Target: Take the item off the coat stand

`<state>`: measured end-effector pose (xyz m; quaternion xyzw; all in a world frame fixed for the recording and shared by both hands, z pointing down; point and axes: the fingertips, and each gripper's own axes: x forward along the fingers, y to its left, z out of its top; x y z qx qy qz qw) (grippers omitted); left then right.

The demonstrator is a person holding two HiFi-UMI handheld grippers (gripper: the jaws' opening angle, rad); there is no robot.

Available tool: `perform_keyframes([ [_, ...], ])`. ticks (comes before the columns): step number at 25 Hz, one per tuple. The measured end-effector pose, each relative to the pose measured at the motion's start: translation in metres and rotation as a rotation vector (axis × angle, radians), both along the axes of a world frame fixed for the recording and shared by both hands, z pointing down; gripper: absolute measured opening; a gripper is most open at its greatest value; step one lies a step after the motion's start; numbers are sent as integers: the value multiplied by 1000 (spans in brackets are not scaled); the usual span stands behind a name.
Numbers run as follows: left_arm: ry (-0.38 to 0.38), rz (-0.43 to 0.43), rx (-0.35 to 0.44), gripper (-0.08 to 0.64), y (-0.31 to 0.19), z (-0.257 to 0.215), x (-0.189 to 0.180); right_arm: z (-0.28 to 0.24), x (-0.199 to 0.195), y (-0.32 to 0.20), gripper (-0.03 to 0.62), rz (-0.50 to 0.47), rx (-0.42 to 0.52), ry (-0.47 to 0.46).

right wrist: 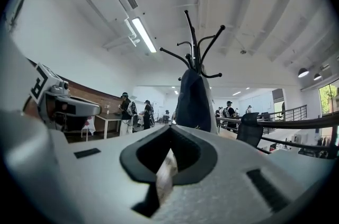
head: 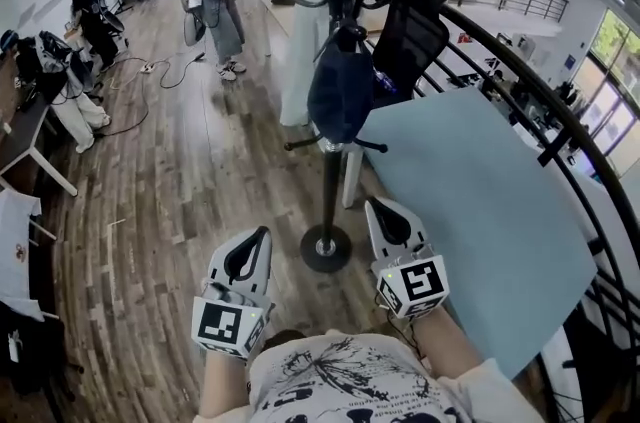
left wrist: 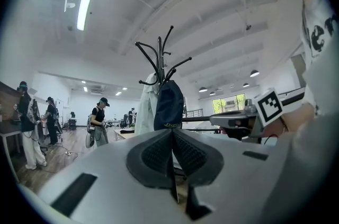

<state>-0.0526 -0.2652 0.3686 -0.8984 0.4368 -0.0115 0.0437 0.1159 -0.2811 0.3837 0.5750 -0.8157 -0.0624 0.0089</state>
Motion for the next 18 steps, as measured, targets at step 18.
perform_keyframes([
  [18,11,298,34,5,-118,-21,15,-42,-5,-75,70,253,86,-18],
])
